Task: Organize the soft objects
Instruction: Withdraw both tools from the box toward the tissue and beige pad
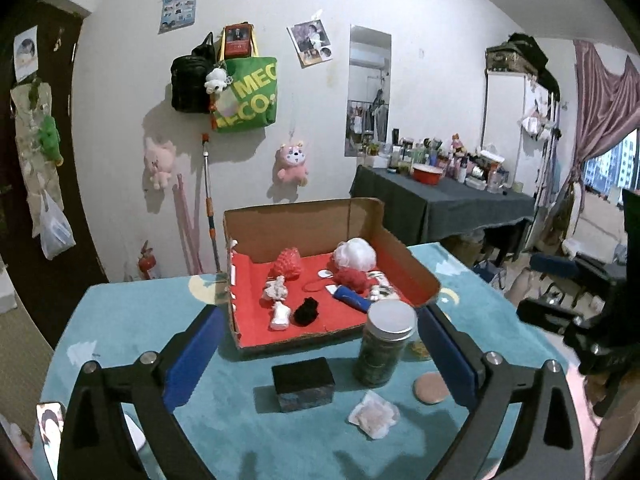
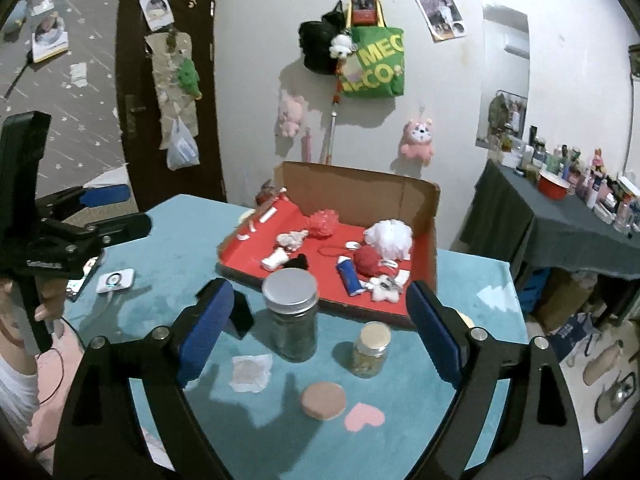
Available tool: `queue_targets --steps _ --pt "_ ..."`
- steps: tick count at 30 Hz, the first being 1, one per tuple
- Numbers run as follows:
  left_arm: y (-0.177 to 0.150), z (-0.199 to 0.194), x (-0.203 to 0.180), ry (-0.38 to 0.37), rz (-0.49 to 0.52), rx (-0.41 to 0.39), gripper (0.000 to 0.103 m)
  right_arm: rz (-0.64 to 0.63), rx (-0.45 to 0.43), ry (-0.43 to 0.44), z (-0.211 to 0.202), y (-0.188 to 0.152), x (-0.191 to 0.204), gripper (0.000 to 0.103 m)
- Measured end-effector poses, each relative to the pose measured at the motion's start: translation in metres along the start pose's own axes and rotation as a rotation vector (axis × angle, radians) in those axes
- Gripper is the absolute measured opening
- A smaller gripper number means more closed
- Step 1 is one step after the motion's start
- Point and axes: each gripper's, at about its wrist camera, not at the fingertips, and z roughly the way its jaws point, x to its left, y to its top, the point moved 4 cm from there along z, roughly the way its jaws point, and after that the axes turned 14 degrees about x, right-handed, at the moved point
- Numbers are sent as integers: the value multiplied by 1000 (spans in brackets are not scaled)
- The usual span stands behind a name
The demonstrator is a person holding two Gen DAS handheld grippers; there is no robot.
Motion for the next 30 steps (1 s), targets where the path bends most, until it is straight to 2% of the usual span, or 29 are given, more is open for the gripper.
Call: queue_targets --steps 3,7,11,14,20,30 --pt "-6 -7 -3 -20 -9 -10 100 -4 -24 -8 -9 -7 7 89" --pt "-20 -7 -12 7 4 -29 100 6 -36 -18 -14 -19 14 89" --pt "-44 4 -23 -9 -10 -26 101 21 -63 -64 -13 -39 18 93" --pt "-64 14 -32 25 -9 -36 101 37 -69 -92 -6 -55 20 93" --pt "-95 47 -41 7 -31 14 101 69 -70 -147 15 -87 21 93" --pt "-128 93 -34 4 -100 112 103 135 29 -126 63 -122 13 93"
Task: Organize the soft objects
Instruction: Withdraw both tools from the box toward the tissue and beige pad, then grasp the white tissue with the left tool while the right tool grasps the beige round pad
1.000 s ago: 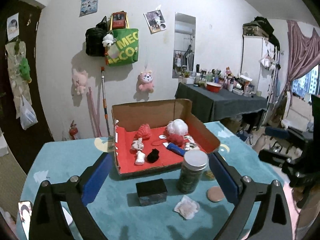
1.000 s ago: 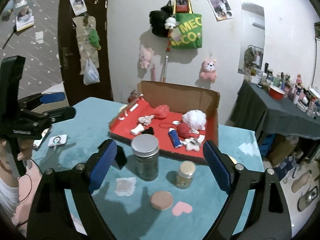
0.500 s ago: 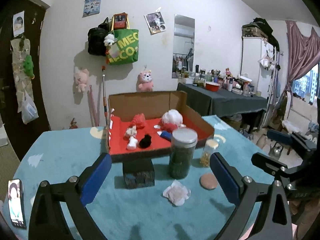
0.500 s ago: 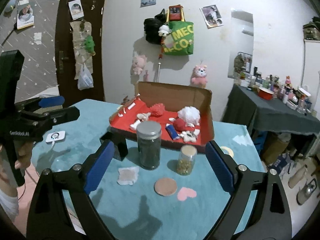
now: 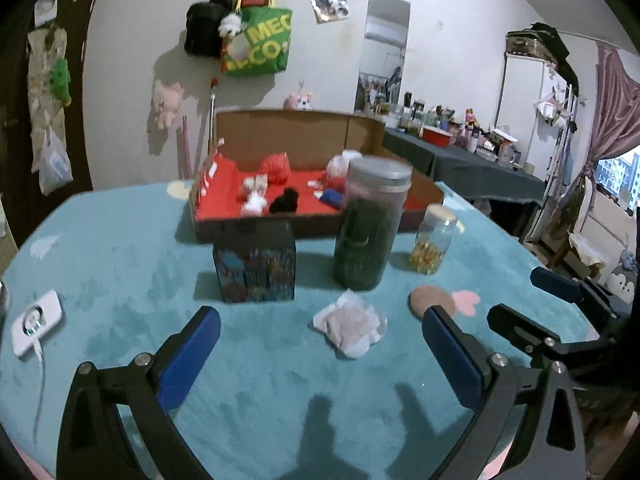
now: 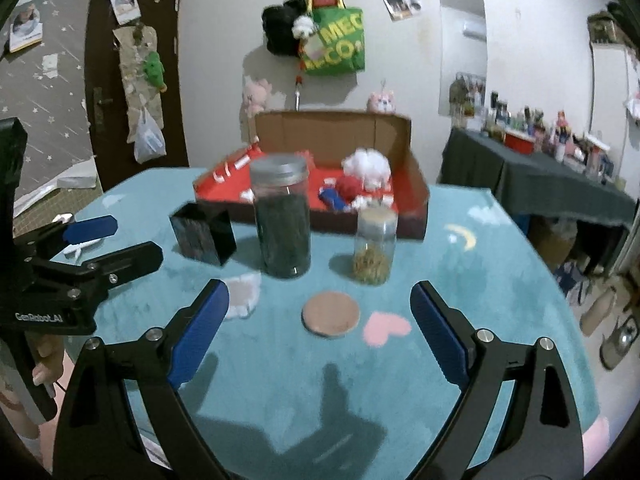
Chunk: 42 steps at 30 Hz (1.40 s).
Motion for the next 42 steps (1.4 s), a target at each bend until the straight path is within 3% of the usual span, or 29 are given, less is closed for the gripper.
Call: queue_targets --steps 9,17,22,30,36,38,39,41,42 --pt "-15 26 7 38 -18 66 103 20 64 -19 28 -15 -5 93" --pt "-12 43 4 19 -8 133 103 18 104 11 42 -12 -12 93" --pt "-4 56 0 -12 6 171 102 -14 175 51 60 -5 -18 93" --pt "8 80 -11 -43 52 255 93 -74 268 131 89 6 -25 93" --pt "16 97 -14 -16 81 301 84 -131 319 152 106 12 -20 92" --pt "17 99 -17 4 115 294 75 -136 332 171 109 12 -19 83" --pt "16 99 -19 3 131 291 68 -139 339 173 111 12 -18 70" --pt "16 98 -20 -11 152 279 54 -148 356 160 115 10 -17 56" --pt "16 96 -21 -17 162 273 40 -152 346 168 113 10 -16 48"
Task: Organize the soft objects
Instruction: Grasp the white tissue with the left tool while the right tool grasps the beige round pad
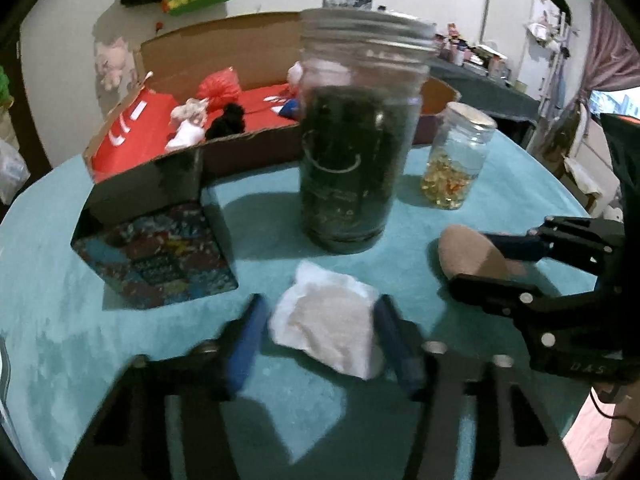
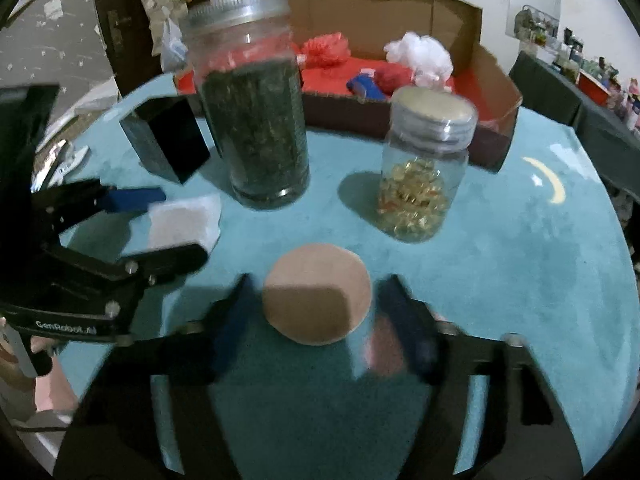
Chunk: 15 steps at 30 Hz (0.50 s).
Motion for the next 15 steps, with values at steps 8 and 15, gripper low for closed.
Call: queue_targets --steps 8,15 --pt "4 -17 4 -129 31 -1 19 -25 -97 2 -21 -6 21 20" --pt "17 -28 3 -159 77 -31 19 -23 -126 28 -32 1 37 20"
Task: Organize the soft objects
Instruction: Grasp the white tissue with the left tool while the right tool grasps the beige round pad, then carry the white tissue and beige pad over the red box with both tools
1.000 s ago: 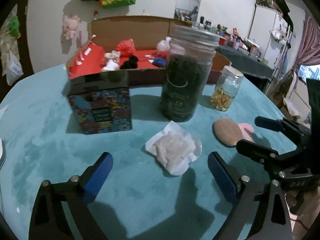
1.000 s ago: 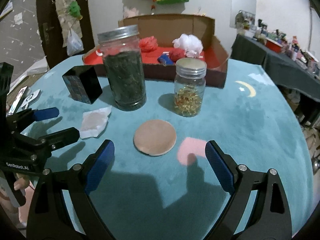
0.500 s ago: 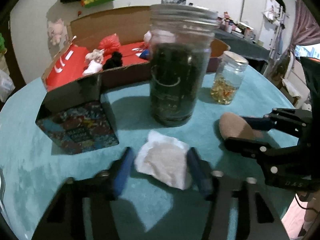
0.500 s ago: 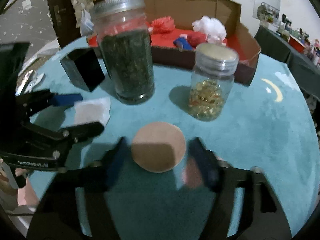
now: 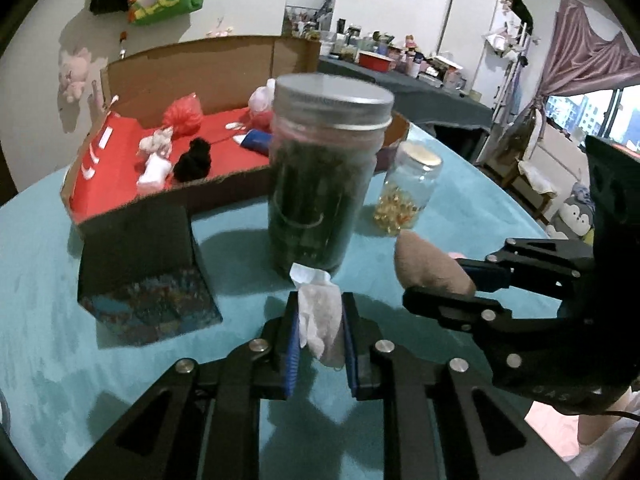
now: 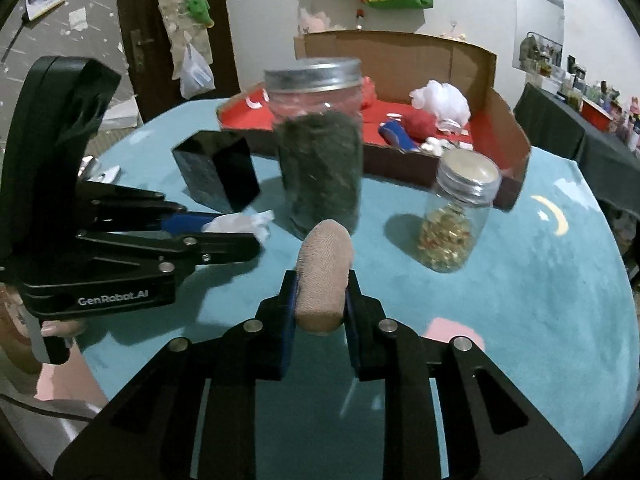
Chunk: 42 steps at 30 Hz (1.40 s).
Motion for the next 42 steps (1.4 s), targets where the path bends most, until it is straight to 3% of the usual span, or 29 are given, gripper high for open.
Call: queue_targets --steps 11,24,33,42 --pt "5 -21 12 14 -14 -43 19 33 -1 -15 -3 12 -11 20" --pt "21 -57 43 62 -52 -108 19 97 -88 -92 -40 31 -53 20" --pt "46 -59 60 37 -44 -94 19 79 -94 -98 -44 60 -75 20" --pt "74 -55 71 39 -5 -57 19 32 -58 -28 -36 90 -84 20"
